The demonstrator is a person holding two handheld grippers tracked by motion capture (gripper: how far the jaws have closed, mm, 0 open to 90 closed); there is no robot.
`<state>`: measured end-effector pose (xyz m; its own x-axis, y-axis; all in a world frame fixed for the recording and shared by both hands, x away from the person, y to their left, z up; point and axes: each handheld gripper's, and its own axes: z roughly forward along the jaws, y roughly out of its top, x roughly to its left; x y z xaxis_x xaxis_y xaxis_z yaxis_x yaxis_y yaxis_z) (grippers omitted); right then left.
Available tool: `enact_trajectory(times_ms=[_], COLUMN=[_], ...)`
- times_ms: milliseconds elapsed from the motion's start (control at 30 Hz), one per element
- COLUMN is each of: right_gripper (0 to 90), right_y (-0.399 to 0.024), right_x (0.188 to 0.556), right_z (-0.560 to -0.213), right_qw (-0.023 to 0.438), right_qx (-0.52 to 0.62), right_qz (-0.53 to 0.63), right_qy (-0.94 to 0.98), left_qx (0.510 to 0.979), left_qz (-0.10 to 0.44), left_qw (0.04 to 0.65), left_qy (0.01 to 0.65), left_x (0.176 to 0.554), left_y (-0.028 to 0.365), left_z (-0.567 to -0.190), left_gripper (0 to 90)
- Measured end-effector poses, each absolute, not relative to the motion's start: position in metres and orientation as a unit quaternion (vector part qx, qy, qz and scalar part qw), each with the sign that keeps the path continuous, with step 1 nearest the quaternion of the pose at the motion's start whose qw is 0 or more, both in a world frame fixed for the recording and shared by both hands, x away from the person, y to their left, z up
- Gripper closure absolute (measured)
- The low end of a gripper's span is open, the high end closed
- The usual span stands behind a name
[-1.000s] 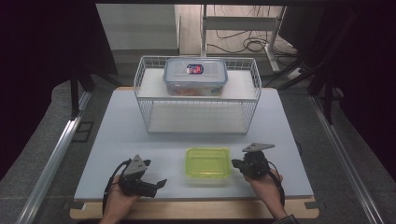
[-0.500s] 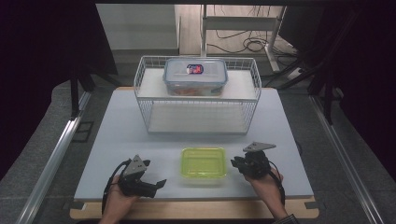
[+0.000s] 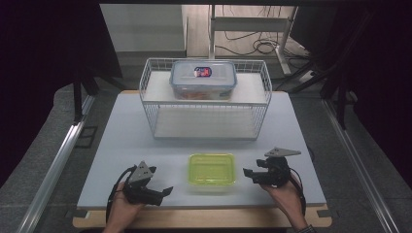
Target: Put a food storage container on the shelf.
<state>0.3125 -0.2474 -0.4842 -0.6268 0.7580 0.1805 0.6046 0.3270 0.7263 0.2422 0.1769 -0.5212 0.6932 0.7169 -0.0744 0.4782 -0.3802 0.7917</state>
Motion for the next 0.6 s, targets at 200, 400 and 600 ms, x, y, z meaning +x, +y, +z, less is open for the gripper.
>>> enact_trajectory(times_ms=[200, 400, 600], right_gripper=[28.7, 29.1, 34.1], right_y=[-0.242, -0.235, -0.230], right_x=[0.311, 0.312, 0.318], right_z=[-0.484, -0.484, -0.488], right_qw=[0.087, 0.046, 0.007], right_qx=[0.421, 0.432, 0.452], right_qz=[0.405, 0.429, 0.442], right_qy=[0.807, 0.792, 0.775], left_qx=[0.819, 0.819, 0.819], left_qz=[0.142, 0.144, 0.144], left_qw=[0.420, 0.419, 0.419], left_qy=[0.365, 0.364, 0.364], left_x=[0.242, 0.241, 0.241], left_y=[0.176, 0.176, 0.175], left_z=[-0.521, -0.520, -0.520], left_gripper=[6.0, 6.0, 6.0])
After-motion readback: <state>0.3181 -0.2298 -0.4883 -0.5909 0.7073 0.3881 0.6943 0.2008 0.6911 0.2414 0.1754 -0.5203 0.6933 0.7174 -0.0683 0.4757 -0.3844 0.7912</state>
